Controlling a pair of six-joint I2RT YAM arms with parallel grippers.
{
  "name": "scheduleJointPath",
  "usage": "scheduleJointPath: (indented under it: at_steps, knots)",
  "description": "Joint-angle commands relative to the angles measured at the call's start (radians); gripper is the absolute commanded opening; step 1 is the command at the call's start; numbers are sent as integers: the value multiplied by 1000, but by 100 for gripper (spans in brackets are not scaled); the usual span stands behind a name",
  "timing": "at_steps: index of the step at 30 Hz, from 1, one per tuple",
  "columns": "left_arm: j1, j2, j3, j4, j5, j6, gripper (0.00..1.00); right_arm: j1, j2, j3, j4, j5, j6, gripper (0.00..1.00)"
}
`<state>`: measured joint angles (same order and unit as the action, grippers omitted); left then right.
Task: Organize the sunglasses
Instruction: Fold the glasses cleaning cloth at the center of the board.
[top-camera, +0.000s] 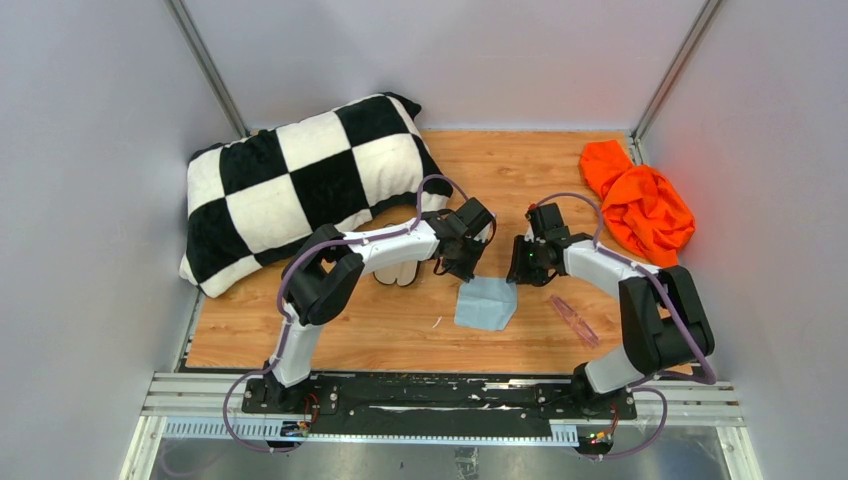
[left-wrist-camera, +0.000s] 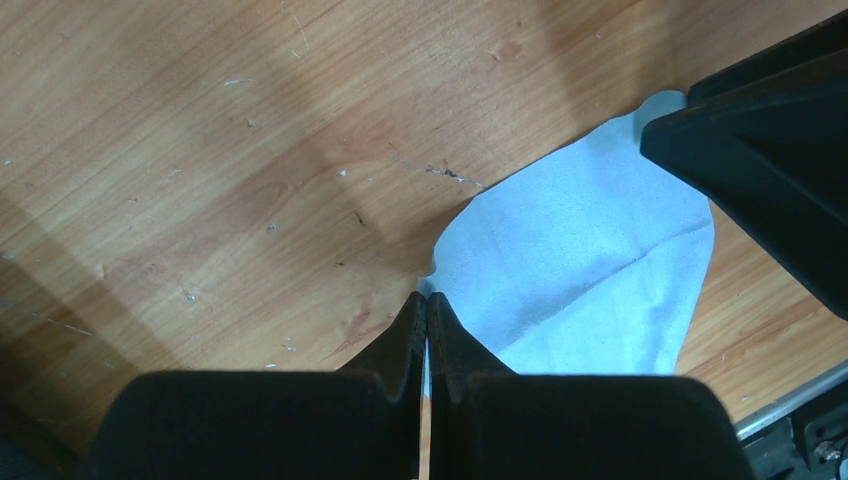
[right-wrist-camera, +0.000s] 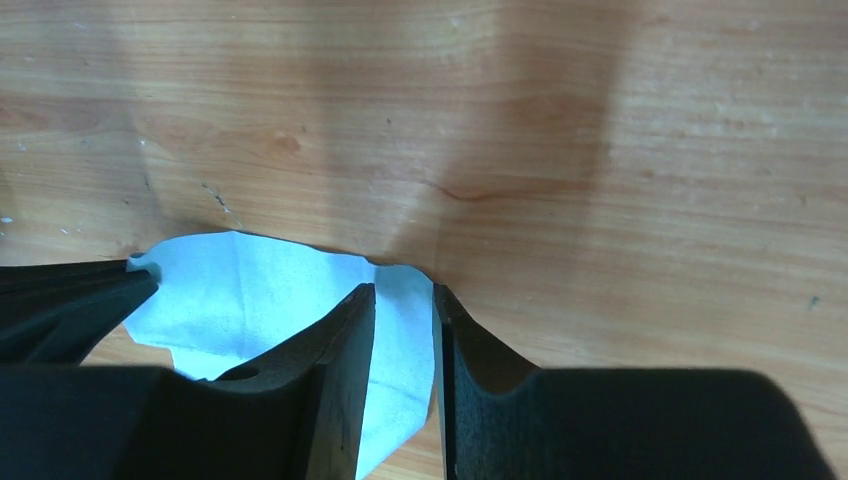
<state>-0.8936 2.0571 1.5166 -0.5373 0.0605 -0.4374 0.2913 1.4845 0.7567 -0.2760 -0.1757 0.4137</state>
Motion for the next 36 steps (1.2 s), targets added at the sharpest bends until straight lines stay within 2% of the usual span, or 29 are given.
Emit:
scheduleJointPath:
  at_steps: [1,5,10,13,17,29,36]
  knots:
    - [-7,12,25,-5,16,8,0,44,60,-14,-26,44,-33,31]
    - [-7,14,26,-6,21,13,0,89,79,-7,-43,85,-27,23]
    - [-7,13,30,-19,25,19,0,103,78,-17,-57,133,7,0]
    - [-7,3,27,-31,33,24,0,103,54,7,-85,108,22,0]
    - [-7,-48,31,-51,14,41,0,103,-55,44,-131,118,43,0]
    - [-7,-238,145,-114,-57,97,0,102,-288,239,-279,149,40,0]
    - [-8,-356,67,-109,-37,111,0,104,-422,295,-381,162,25,0]
